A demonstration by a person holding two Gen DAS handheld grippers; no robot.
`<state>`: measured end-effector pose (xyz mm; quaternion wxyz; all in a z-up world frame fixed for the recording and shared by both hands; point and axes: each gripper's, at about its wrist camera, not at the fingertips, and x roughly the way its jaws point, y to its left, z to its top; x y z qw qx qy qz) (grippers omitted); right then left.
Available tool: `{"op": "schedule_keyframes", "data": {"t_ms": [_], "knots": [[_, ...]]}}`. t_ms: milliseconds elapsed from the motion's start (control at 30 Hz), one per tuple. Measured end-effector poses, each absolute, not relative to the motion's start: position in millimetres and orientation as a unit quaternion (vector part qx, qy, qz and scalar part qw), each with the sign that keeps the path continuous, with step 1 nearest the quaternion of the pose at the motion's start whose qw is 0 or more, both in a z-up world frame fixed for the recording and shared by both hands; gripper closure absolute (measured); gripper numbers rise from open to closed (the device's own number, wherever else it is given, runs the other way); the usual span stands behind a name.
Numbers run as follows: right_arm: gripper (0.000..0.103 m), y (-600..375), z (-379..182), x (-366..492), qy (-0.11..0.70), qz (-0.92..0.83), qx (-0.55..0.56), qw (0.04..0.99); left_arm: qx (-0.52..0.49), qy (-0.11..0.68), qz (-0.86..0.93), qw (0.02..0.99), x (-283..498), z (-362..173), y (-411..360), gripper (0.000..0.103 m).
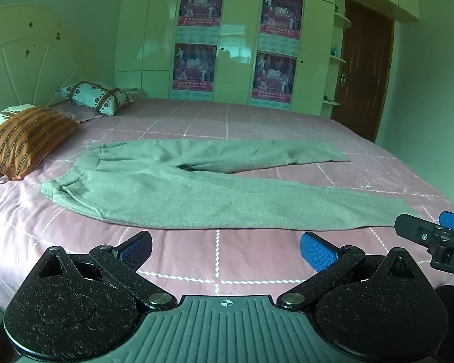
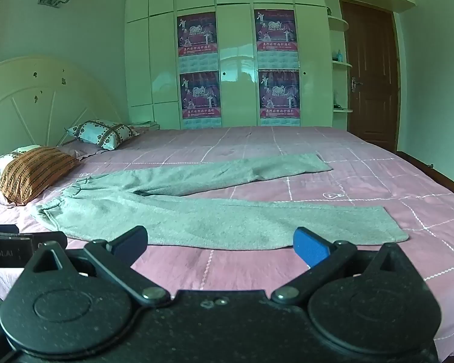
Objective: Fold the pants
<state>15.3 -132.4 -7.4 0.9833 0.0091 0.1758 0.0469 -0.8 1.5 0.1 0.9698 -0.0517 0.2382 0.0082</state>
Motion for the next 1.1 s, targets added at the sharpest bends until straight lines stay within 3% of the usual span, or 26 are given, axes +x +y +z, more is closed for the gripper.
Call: {"op": "schedule_keyframes", "data": {"t_ms": [1100], "knots": [[0.006,-131.7,-8.3,16.2,0.176,0.046,0.005,0.983,-0.042,0.239,0.013,0.97,-1.0,0.3,-1.2,0.0]]}}
